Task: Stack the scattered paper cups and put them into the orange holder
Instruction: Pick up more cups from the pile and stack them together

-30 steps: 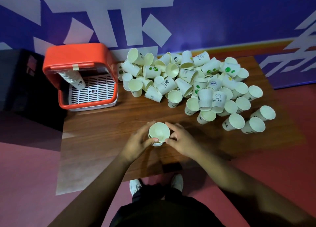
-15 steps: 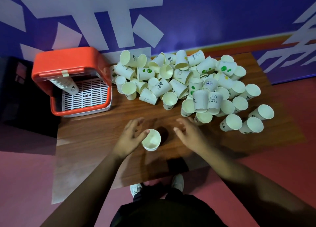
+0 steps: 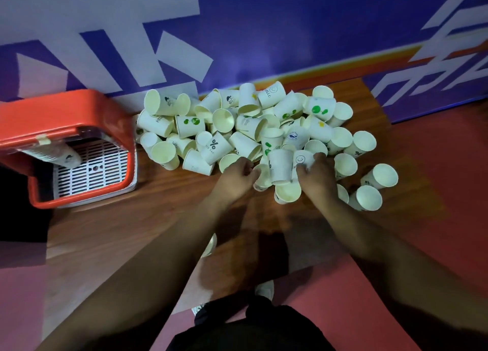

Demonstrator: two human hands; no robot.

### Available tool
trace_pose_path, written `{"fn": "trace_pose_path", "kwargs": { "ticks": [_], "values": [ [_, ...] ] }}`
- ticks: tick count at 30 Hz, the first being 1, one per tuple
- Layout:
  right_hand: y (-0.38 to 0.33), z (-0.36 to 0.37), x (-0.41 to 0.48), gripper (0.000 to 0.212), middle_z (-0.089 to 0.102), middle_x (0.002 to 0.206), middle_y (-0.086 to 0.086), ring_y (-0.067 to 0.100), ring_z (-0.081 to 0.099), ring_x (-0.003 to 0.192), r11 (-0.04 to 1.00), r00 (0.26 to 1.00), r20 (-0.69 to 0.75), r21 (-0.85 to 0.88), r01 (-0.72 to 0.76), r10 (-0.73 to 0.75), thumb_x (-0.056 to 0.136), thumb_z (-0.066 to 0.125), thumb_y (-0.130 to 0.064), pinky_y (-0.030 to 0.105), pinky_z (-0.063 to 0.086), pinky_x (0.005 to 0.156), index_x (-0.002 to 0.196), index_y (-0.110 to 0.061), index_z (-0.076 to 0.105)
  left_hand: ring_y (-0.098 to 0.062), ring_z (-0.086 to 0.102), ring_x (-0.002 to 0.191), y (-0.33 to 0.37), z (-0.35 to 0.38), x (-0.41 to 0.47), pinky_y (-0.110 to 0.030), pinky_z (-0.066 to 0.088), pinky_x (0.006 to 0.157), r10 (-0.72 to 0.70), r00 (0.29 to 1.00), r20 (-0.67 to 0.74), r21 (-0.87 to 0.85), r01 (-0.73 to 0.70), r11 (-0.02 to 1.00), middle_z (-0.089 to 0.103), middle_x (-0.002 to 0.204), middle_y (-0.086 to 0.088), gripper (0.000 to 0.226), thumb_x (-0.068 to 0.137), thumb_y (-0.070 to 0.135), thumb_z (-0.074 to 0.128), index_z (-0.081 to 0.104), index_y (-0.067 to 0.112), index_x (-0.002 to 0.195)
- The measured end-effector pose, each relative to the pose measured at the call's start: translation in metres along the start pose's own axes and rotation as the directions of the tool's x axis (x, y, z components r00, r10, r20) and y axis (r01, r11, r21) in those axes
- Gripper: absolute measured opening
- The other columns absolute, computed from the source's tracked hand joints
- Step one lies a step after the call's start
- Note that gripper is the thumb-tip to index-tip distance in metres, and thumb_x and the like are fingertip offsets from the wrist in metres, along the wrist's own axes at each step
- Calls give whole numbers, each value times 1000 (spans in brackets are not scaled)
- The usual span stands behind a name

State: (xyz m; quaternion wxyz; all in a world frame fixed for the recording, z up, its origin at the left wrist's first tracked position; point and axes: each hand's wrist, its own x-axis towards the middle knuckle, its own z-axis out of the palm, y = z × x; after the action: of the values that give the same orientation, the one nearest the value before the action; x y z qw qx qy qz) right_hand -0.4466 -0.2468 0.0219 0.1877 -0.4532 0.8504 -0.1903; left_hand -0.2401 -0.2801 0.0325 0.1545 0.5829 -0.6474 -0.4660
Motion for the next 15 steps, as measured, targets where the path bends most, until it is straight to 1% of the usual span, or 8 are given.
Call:
{"fn": "trace_pose_path", "kwargs": {
  "ticks": [2, 4, 7, 8, 9, 12, 15],
  "values": [
    [4, 1, 7, 46, 55, 116, 29, 41, 53, 107, 999, 1000, 18, 27, -19, 18, 91, 60, -28, 39, 44, 83, 117, 8, 48, -26, 62, 104, 12, 19, 21, -30, 42, 78, -71, 997, 33, 14, 71, 997, 68, 112, -8, 40, 95, 42, 59, 55, 10, 118],
    [7, 4, 11, 47, 57, 116, 28, 40, 55, 106, 998, 999, 31, 54, -34, 33, 91, 60, -30, 37, 44, 80, 117, 7, 48, -31, 59, 113, 20, 36, 38, -31, 40, 80, -148, 987, 55, 24, 147, 989, 64, 123, -12, 52, 94, 48, 58, 49, 9, 128],
    [11, 7, 17, 49, 57, 118, 26, 39, 56, 107, 994, 996, 56, 80, -69, 64, 91, 61, -31, 36, 45, 78, 120, 5, 46, -33, 54, 124, 26, 56, 55, -33, 43, 92, -207, 978, 38, 33, 206, 978, 56, 138, -16, 67, 93, 49, 62, 43, 3, 138],
    [13, 8, 19, 50, 57, 119, 26, 39, 56, 108, 993, 996, 65, 89, -73, 67, 91, 62, -31, 36, 45, 79, 121, 5, 46, -33, 54, 125, 26, 61, 58, -33, 43, 94, -217, 976, 36, 29, 216, 976, 56, 139, -17, 70, 92, 50, 63, 44, 1, 138],
    [15, 9, 22, 51, 58, 119, 25, 38, 57, 109, 992, 995, 74, 104, -75, 68, 90, 63, -31, 35, 45, 79, 122, 5, 45, -33, 55, 125, 26, 66, 61, -32, 43, 93, -218, 976, 27, 18, 217, 976, 56, 139, -16, 70, 91, 50, 64, 45, 1, 137],
    [20, 9, 28, 51, 61, 116, 24, 37, 59, 107, 979, 991, 104, 176, -99, 82, 89, 66, -31, 33, 43, 76, 120, 5, 46, -30, 57, 123, 29, 72, 62, -26, 38, 85, -207, 978, -5, -29, 207, 978, 60, 134, -13, 62, 91, 47, 66, 49, 5, 133],
    [23, 1, 28, 54, 64, 114, 19, 32, 60, 106, 946, 990, 109, 300, -122, 93, 86, 70, -30, 25, 38, 73, 122, 3, 47, -24, 62, 114, 31, 67, 55, -31, 47, 89, -190, 980, -63, -123, 181, 976, 64, 127, -5, 61, 88, 47, 68, 48, 14, 134]
  ]
}}
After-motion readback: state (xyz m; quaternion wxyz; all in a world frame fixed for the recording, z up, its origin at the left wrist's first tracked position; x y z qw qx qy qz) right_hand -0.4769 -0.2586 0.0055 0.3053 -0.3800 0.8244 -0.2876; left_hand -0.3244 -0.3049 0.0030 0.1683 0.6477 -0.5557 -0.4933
